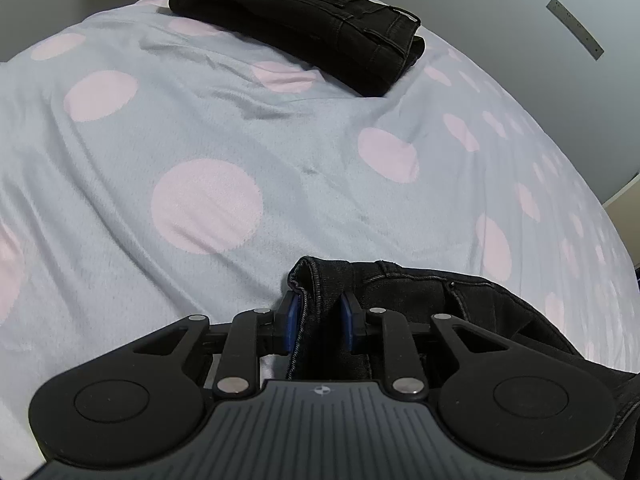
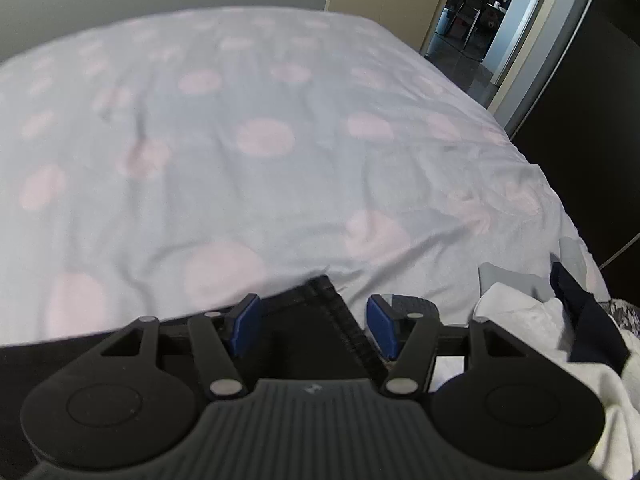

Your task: Fold clothes

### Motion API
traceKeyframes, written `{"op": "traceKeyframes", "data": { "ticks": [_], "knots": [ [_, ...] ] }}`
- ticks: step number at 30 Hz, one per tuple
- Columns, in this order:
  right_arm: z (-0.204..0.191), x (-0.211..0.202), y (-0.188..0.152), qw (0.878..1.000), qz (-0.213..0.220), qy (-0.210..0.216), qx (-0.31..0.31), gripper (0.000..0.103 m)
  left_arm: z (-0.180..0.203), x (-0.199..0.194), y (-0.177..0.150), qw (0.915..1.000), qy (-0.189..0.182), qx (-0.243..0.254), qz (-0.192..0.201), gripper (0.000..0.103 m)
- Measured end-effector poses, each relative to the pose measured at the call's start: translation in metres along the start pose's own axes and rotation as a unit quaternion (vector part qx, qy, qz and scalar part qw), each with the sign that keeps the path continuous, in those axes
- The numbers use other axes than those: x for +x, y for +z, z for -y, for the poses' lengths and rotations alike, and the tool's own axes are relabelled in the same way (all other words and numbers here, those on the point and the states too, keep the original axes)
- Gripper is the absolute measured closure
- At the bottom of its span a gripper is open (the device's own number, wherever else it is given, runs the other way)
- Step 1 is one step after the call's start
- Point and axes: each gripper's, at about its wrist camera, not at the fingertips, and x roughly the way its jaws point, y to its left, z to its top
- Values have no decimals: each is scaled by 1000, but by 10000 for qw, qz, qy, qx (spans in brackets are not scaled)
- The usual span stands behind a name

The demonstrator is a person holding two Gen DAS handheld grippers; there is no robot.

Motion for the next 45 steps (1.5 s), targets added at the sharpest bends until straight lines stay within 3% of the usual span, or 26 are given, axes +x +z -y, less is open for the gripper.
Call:
{"op": "traceKeyframes", "data": {
  "ticks": [3,5,11,12,14,16,20,28,31,35,39,45],
  "knots": [
    [3,28,-3,9999,-99,-76,-4,41,-3,2,3,9999,-38,-110,-111,66],
    [7,44,-5,9997,-222,-110,44,41,-9,4,7,9993,-179,-249,-212,47],
    [9,66,-17,9990,-320,168,248,48,-18,13,9,9968,-445,-612,-257,38],
    [10,66,-18,9987,-312,281,282,57,-16,14,9,9973,-430,-548,-225,39],
    [7,62,-21,9993,-213,260,141,62,-10,13,8,9986,-347,-359,-146,53],
    [4,57,-24,9997,-106,212,-21,78,-5,10,7,9995,-228,-195,-52,62],
    [-1,37,-23,9996,184,106,-201,86,-1,-4,6,9993,-220,-164,260,81],
    [-27,-54,23,9909,1287,-41,-402,87,23,-57,22,9935,-399,-83,1059,86],
    [-45,-97,54,9826,1791,-14,-488,88,40,-75,52,9906,-408,128,1299,87],
    [-64,-129,88,9740,2212,-31,-491,88,60,-93,103,9836,-121,367,1759,87],
    [-80,-110,103,9775,2075,-137,-364,88,70,-67,137,9849,375,550,1597,87],
    [-103,-47,106,9808,1879,-401,-323,88,89,-9,142,9805,879,1057,1403,87]
  ]
}}
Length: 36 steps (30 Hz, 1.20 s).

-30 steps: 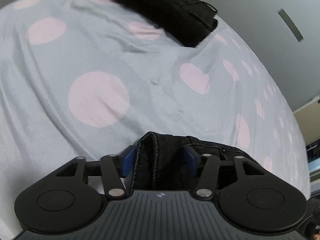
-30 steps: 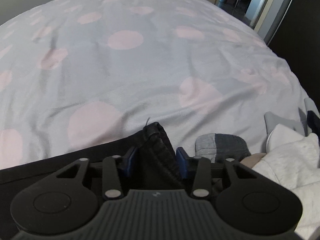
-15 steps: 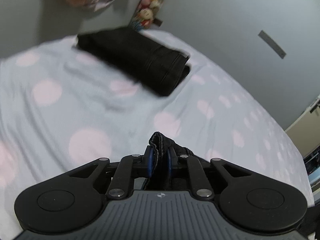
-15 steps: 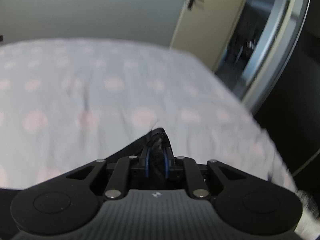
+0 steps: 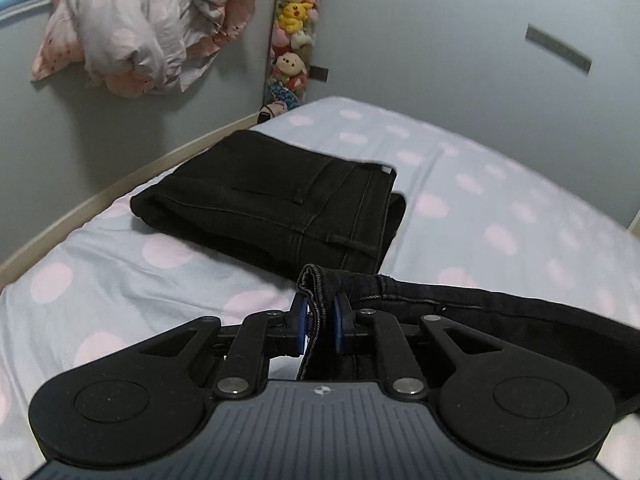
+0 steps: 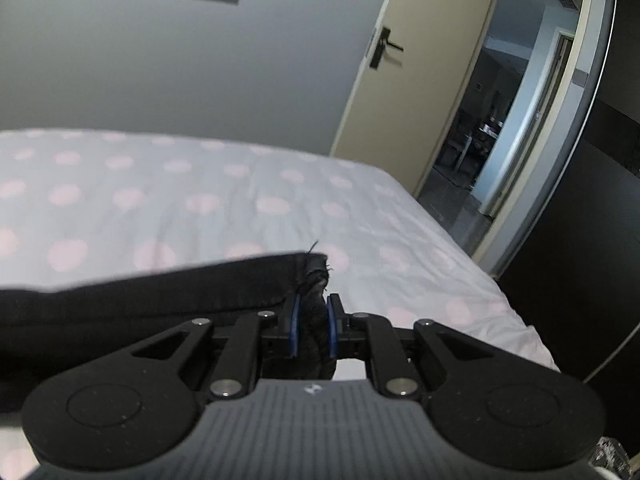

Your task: Fold clothes

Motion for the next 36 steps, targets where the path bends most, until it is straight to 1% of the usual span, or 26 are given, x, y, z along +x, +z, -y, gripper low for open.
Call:
{"op": "traceKeyframes", "data": {
  "ticks": [3,6,7,8,10,11,12,13,14,16,18,21,22,25,28,29,31,33,35,36],
  "knots": [
    [-10,26,-2,9998,70,-186,-21,88,1,18,-3,10000,88,30,-35,87],
    [-22,49,6,9996,156,-216,-45,87,4,29,-5,9999,121,109,-39,87],
    [-26,56,10,9996,202,-204,-50,83,4,33,-7,9999,116,97,-73,84],
    [-30,61,13,9994,222,-270,-59,80,3,36,-8,9999,94,67,-116,81],
    [-36,70,18,9987,247,-438,-79,66,-1,37,-12,9998,46,9,-186,76],
    [-37,72,19,9982,243,-553,-69,61,-3,35,-15,9997,13,-10,-224,70],
    [-34,74,18,9983,221,-532,5,53,-7,31,-19,9997,-16,-35,-252,66],
    [-31,75,16,9986,196,-481,93,52,-11,26,-23,9996,-43,-62,-274,56],
    [-28,75,12,9989,137,-431,151,52,-15,21,-28,9995,-69,-89,-296,49],
    [-21,75,1,9991,-30,-329,266,52,-21,8,-38,9993,-161,-126,-319,48],
    [-13,69,-18,9983,-292,-197,464,52,-29,-8,-49,9985,-262,-168,-448,46],
    [-5,52,-54,9948,-768,203,633,52,-41,-34,-66,9965,-430,-274,-666,43],
    [-3,44,-67,9932,-916,340,636,52,-45,-43,-71,9956,-475,-320,-742,40],
    [1,9,-107,9875,-1255,798,515,52,-56,-67,-90,9920,-588,-518,-991,37],
    [10,-29,-141,9793,-1538,1226,488,51,-65,-85,-112,9863,-745,-747,-1270,33],
    [15,-42,-151,9759,-1635,1360,496,50,-68,-90,-120,9839,-809,-813,-1372,31],
    [27,-68,-169,9676,-1843,1648,519,43,-74,-101,-136,9785,-937,-943,-1574,30],
    [42,-92,-184,9604,-1979,1876,566,42,-78,-108,-151,9745,-1056,-1007,-1706,30],
    [59,-117,-196,9552,-2086,2017,582,41,-83,-113,-165,9719,-1134,-1026,-1792,30],
    [69,-131,-204,9531,-2134,2063,588,41,-83,-116,-170,9729,-1122,-952,-1785,30]
  ]
}}
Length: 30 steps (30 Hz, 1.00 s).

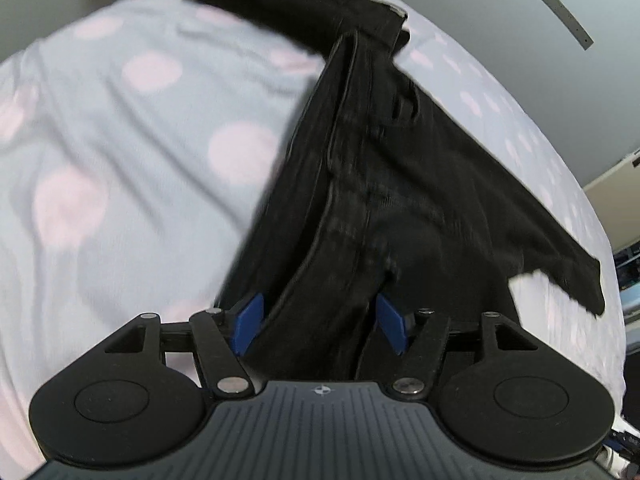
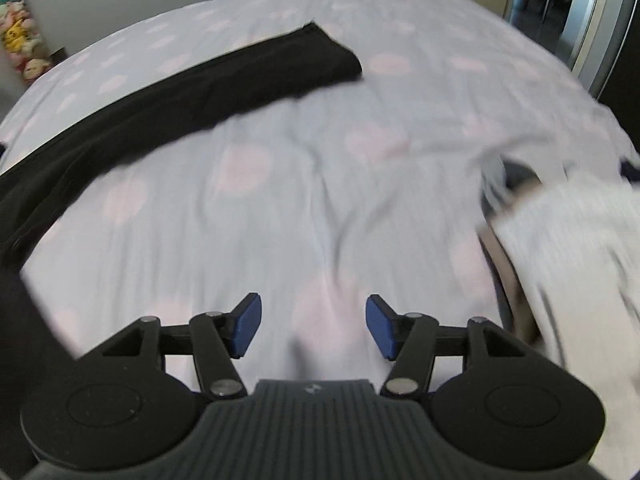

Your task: Fold clothes

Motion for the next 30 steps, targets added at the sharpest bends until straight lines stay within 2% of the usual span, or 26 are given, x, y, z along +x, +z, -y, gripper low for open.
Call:
{"op": "traceKeyframes", "data": {
  "ticks": [6,9,15,17,18,19,20,22,26,30],
  "knots": [
    [37,-65,-69,9994,-313,113,135,40,7,-2,-11,9988,202,429,72,30],
    [53,-84,-110,9984,-494,-89,249,37,9,3,-15,9976,395,571,2,30],
    [87,-80,-174,9916,-742,-424,968,37,2,11,-21,9961,628,603,-141,31],
    [102,-72,-185,9861,-777,-299,1439,39,2,12,-24,9957,647,648,-170,36],
    [107,-71,-188,9830,-760,-136,1663,48,2,12,-25,9949,712,697,-167,39],
    [110,-70,-192,9794,-735,42,1881,69,4,11,-26,9939,791,753,-159,47],
    [110,-71,-192,9783,-719,84,1940,73,5,11,-27,9928,858,827,-139,50],
    [107,-77,-189,9798,-591,81,1909,89,8,10,-30,9914,905,947,-75,58],
    [100,-106,-165,9859,109,52,1669,93,15,9,-35,9877,1036,1161,122,71],
    [91,-142,-117,9846,1021,-81,1415,93,19,-5,-36,9856,1086,1169,565,74]
  ]
}}
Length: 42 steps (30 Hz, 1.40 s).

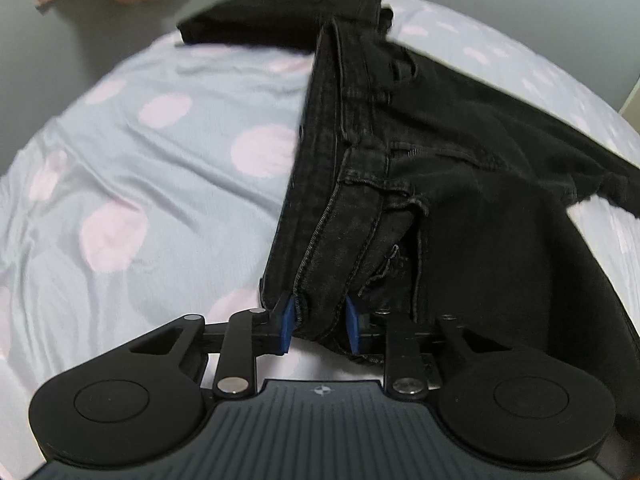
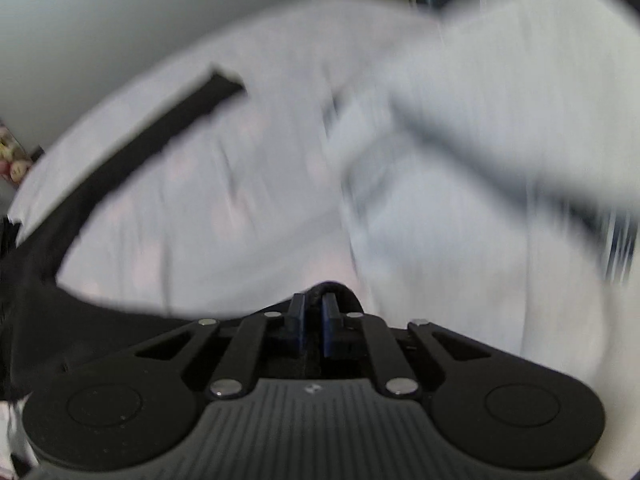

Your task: Fold clothes

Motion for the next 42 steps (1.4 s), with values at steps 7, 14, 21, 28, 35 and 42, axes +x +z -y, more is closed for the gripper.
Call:
{"op": "traceKeyframes", "data": {
  "ticks": [7,14,21,28,35,42],
  "knots": [
    [-51,-23,102,9908,1282,38,-423,94,-27,-44,29,9986,-297,-299,320,78],
    [-72,53,144,9884,1098,-781,-699,94,-13,-12,28,9970,174,490,-575,78],
    [-57,134,124,9861,327,-1512,-604,92,-14,30,15,9875,300,849,-1297,66],
    [-72,152,129,9838,612,-1530,-709,57,-20,8,47,9903,-29,820,-1123,47],
    [-100,212,154,9984,449,-266,193,51,-2,7,88,9994,35,331,-99,47],
    [-118,300,185,9921,415,245,1158,51,25,62,108,9945,-488,-829,411,48]
  ]
}}
